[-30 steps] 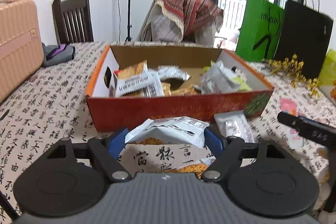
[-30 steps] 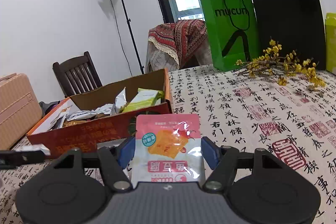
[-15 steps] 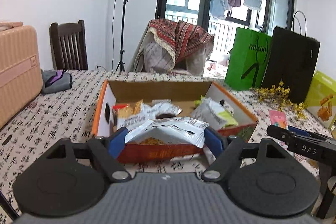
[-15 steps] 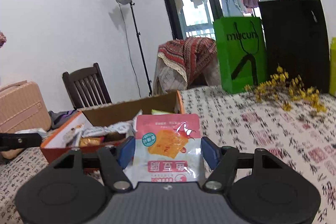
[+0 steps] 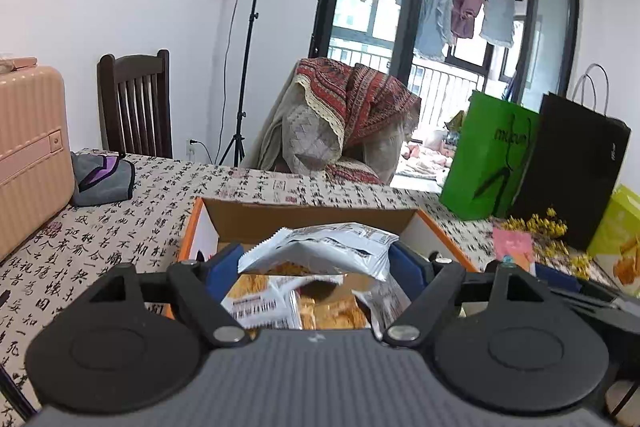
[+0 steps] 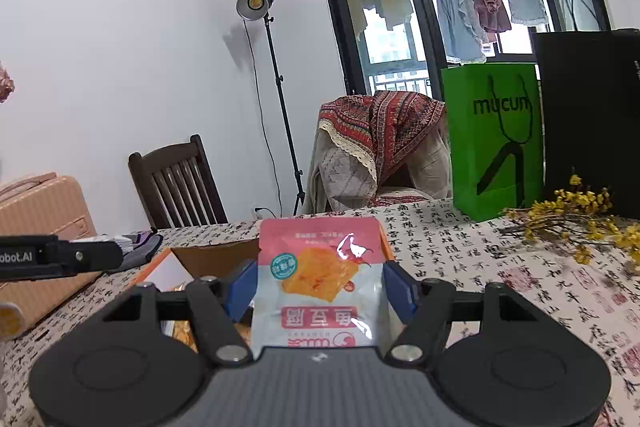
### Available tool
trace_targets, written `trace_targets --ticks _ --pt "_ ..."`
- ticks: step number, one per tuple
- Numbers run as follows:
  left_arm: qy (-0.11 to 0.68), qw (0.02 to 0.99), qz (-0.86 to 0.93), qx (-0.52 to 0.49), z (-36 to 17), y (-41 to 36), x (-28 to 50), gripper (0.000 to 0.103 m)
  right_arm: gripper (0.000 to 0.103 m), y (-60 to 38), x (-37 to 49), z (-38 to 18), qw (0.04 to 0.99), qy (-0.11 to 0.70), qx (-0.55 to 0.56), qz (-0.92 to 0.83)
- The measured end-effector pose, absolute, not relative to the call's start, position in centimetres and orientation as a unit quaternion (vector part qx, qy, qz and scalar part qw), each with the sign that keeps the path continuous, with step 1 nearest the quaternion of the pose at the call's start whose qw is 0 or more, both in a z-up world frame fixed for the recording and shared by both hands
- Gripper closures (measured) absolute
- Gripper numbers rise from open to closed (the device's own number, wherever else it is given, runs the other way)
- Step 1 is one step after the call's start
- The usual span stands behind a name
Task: Organize snacks
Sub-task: 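Carry both packets over the box and open both tools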
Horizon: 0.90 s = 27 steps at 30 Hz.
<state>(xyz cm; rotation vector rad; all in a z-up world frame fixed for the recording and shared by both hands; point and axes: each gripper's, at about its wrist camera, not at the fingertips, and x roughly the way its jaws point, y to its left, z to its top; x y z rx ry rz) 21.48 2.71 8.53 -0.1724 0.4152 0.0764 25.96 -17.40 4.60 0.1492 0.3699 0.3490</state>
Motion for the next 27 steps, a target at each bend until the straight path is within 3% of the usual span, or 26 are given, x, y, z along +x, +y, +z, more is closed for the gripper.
trace_targets --ticks 27 --pt "0.201 0.967 0.120 -0.100 2.7 6.2 27.6 0.023 0.036 -13.6 31.8 0.9 0.970 0.168 0.071 0.163"
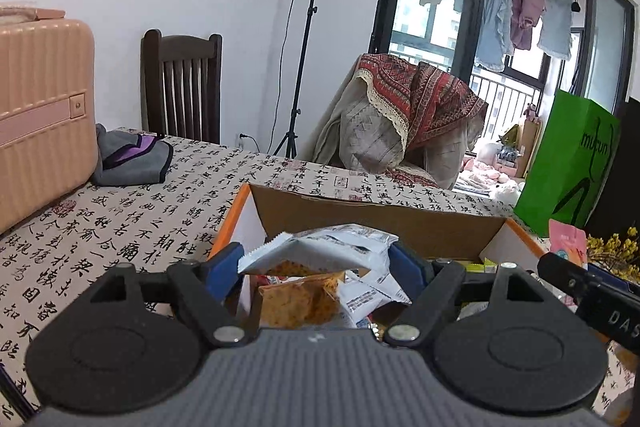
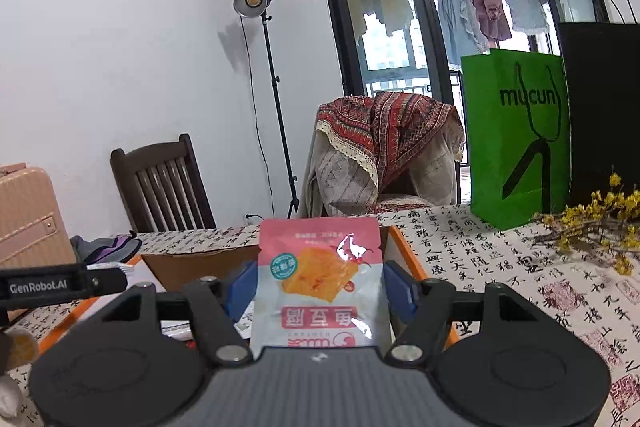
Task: Organize snacks
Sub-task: 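Carry both packets over the box and open both tools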
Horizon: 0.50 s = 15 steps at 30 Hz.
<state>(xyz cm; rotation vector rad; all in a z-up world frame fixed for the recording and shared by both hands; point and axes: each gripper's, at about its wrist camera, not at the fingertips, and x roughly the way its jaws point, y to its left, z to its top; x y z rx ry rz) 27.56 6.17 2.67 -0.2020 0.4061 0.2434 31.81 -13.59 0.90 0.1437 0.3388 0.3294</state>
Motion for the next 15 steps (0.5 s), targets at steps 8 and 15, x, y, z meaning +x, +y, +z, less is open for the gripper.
trace_targets --ticks 8,15 --pt "0.185 0.972 0.119 -0.085 2.3 5.5 27.2 0.023 0.036 -14.2 32.5 -0.3 0.964 0.181 0.074 0.179" --pt "0.183 0.972 0.115 -0.090 2.2 5.5 27.1 0.018 0.026 -14.1 32.5 -0.5 0.965 0.181 0.068 0.175"
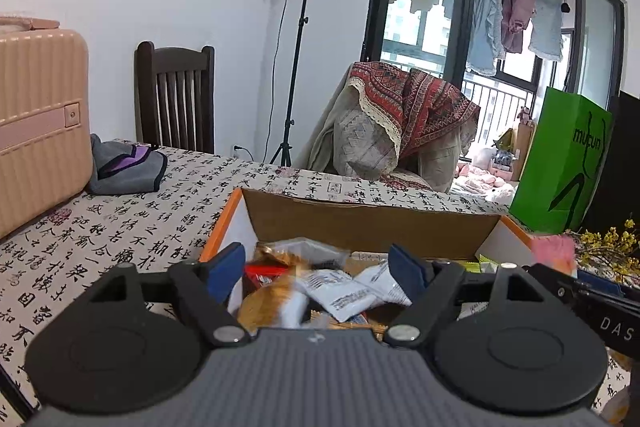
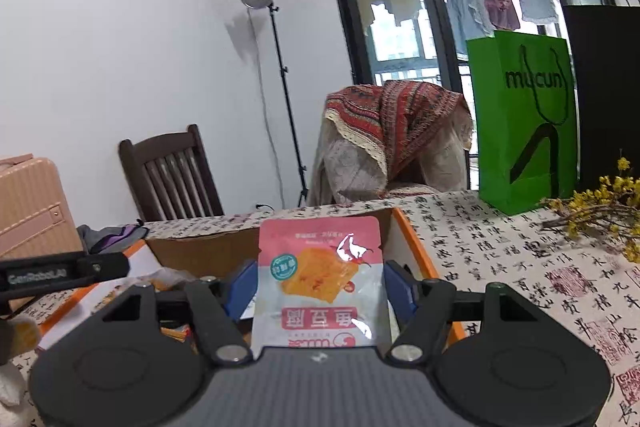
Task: Organize snacks
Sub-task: 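Carry both packets over the box and open both tools, then move both open tools back over the remaining snacks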
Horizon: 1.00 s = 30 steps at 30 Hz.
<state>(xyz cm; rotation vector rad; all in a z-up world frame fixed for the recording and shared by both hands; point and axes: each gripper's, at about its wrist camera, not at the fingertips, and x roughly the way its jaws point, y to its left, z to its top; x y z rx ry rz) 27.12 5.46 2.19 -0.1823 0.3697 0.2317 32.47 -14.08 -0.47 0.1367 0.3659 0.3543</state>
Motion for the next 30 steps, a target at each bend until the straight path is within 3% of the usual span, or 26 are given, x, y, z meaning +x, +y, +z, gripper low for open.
trace_targets --ticks 3,5,19,30 --pt "0.175 0.972 0.120 -0.105 2.4 5.9 26.7 0.000 0.006 -14.4 32.5 -0.5 0.964 0.184 0.077 0.178" --pt "0.166 0.972 0.122 -0.113 2.6 6.1 26.3 0.000 0.000 -14.5 32.4 -0.4 0.964 0.179 0.078 0.180" --pt "0.164 0.969 0.121 -0.137 2.9 6.7 26.2 0.000 0.000 -14.5 32.3 -0.1 0.968 0.177 0.067 0.164" --pt "0.183 0.969 0.096 -0.136 5.1 5.6 25.7 0.000 0.000 -16.7 30.4 2.4 0.961 0.222 0.066 0.148"
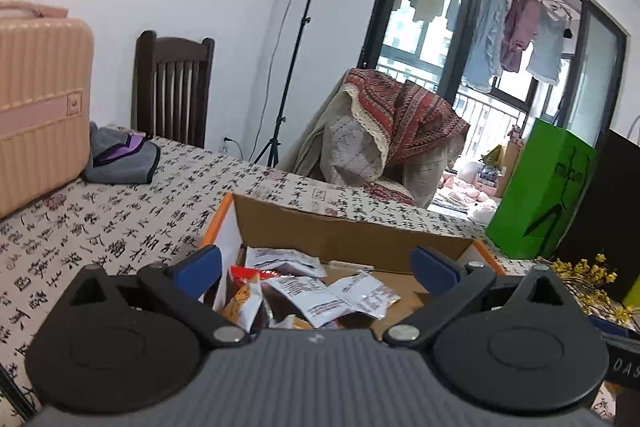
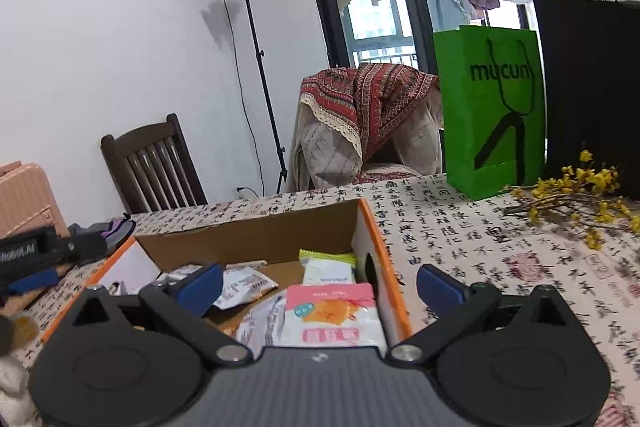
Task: Organize snacks
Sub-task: 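Move both open tools back over the remaining snacks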
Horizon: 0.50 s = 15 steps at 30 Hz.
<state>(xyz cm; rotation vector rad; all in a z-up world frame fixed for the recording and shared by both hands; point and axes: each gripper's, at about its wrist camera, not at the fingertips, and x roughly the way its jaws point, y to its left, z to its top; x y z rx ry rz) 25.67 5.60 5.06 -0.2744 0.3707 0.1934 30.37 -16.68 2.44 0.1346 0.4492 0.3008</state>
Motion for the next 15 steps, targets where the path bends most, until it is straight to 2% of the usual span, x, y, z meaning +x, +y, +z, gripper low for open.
trace_targets --ticks 7,15 --pt "0.197 0.971 0.071 -0.118 7.0 3.5 23.6 0.000 0.000 -17.9 26.9 3.3 0.962 0.224 0.029 0.151" --pt "0.236 0.966 0.047 -0.093 6.2 2.5 20.9 0.000 0.000 -20.0 23.5 1.7 0.958 0.246 0.018 0.144"
